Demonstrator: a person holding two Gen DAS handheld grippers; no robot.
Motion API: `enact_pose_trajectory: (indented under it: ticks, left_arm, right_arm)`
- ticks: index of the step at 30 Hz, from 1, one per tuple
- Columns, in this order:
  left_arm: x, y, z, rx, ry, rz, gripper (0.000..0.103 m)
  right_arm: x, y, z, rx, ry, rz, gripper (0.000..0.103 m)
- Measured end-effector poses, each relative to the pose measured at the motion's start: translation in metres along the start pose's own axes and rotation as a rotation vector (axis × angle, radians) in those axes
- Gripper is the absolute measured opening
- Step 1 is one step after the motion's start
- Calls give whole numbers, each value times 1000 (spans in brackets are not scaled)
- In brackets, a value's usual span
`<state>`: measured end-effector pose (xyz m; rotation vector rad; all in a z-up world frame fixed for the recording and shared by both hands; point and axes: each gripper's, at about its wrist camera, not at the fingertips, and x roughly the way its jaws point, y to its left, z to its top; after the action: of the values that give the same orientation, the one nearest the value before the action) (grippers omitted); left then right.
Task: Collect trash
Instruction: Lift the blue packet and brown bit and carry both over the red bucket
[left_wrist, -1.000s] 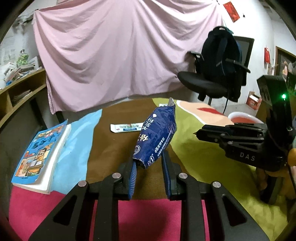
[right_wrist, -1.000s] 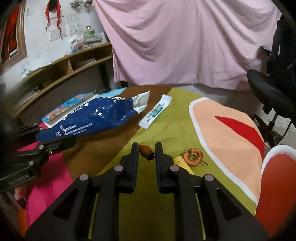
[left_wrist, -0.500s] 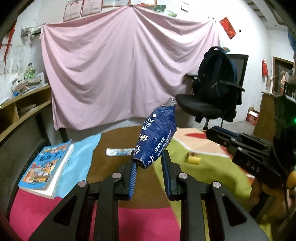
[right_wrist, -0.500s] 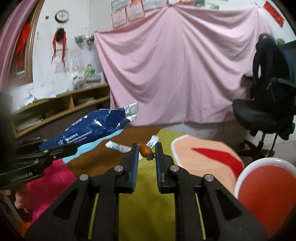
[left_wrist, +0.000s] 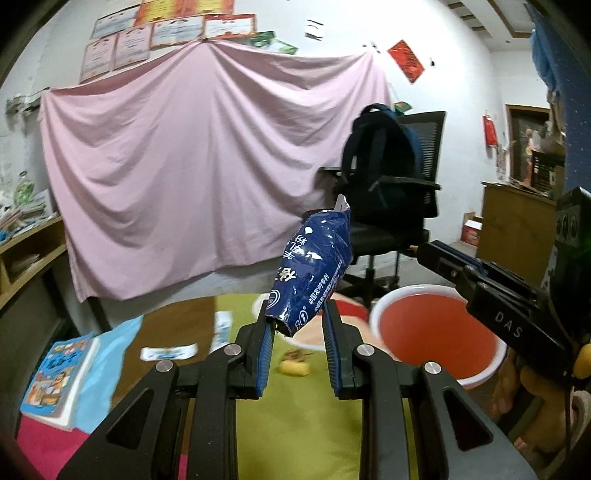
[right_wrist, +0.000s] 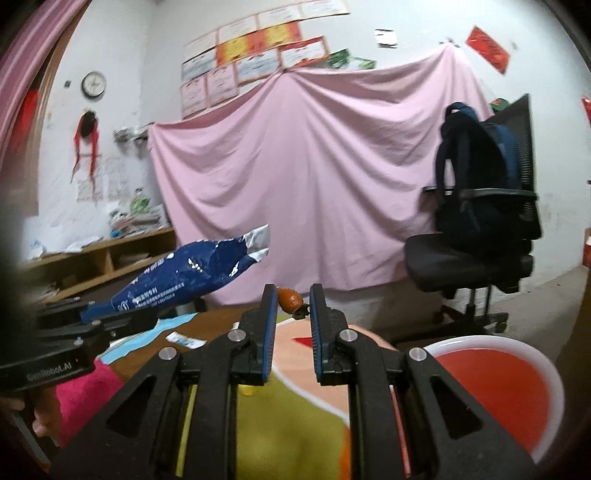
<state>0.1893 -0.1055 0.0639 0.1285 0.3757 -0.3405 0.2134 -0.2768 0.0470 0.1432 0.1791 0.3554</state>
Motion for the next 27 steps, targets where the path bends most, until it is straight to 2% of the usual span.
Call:
enact_pose_trajectory:
  ticks: [4,15,27]
  left_arm:
    - [13,-27,6,17,8,-49,21]
    - [50,-82,13,50,67,-154,21]
    - [74,-105,4,91,154,-195,22]
  right_arm:
    - [-16,-22,3,24,-14,-58,46]
    - [-31,-84,5,149,40,-200,46]
    - [-27,-110,-3,233,110,-257,46]
